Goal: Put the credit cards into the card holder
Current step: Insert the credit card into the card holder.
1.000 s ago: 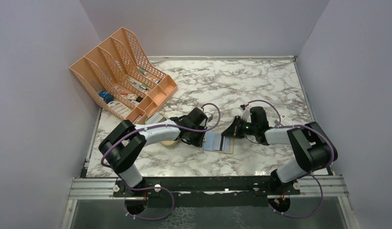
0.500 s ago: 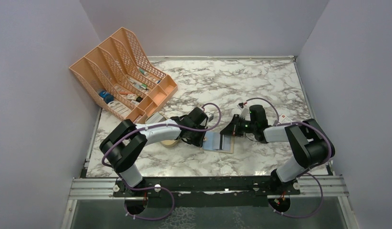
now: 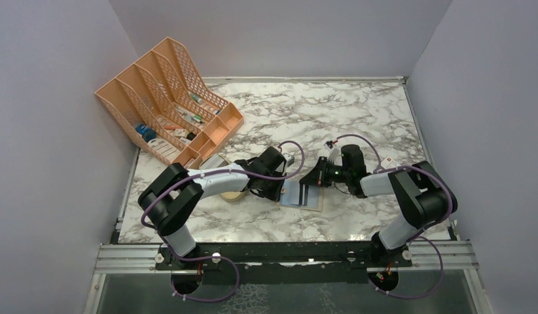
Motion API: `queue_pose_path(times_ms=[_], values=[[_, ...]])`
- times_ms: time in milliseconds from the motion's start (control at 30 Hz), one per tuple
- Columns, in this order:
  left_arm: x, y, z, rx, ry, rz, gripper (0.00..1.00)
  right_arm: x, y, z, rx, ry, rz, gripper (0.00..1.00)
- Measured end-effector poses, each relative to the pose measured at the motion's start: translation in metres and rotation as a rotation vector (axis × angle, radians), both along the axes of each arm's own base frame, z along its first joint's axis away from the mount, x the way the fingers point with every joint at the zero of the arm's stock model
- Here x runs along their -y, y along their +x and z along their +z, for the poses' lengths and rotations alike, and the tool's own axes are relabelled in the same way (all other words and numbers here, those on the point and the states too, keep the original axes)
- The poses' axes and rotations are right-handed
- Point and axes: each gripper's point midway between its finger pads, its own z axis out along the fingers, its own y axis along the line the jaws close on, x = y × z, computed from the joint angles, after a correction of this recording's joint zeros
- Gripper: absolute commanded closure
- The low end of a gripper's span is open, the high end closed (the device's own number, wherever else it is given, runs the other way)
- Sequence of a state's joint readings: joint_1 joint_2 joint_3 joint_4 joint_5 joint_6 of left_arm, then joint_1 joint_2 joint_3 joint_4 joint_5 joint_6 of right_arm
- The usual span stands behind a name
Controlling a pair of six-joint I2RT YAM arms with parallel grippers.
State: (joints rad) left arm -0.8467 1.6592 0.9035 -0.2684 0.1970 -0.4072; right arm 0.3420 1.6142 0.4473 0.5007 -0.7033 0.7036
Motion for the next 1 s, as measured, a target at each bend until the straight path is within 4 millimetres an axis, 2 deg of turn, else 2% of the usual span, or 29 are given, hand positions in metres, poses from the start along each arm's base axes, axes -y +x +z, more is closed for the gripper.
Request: queue_pose_path(times_ms=[100,200,367,433,633,867,1000], values=[[0.001,0.000,0.000,-0.002,-0.005,0.000,0.86,-0.002,-0.001,-0.001,-0.011,0.005,0.000,0.98],[0.002,0.000,0.000,-0.006,-0.010,0.001,0.86,-0.003,-0.003,-0.003,-0.030,0.010,-0.006,0.82],[0.005,-0.002,0.000,-0.020,-0.026,0.006,0.86,0.002,-0.004,-0.007,-0.061,-0.036,-0.052,0.64],[0.006,-0.002,0.000,-0.022,-0.032,0.011,0.86,0.006,-0.002,-0.002,-0.049,-0.054,-0.073,0.55],[0.008,-0.005,0.000,-0.032,-0.060,0.026,0.85,0.016,0.006,0.012,-0.023,-0.121,-0.124,0.53],[0.009,-0.014,0.000,-0.056,-0.112,0.047,0.85,0.025,-0.011,0.007,-0.073,-0.203,-0.143,0.53],[0.011,-0.015,0.001,-0.064,-0.128,0.051,0.85,0.021,-0.017,0.007,-0.074,-0.220,-0.131,0.53]])
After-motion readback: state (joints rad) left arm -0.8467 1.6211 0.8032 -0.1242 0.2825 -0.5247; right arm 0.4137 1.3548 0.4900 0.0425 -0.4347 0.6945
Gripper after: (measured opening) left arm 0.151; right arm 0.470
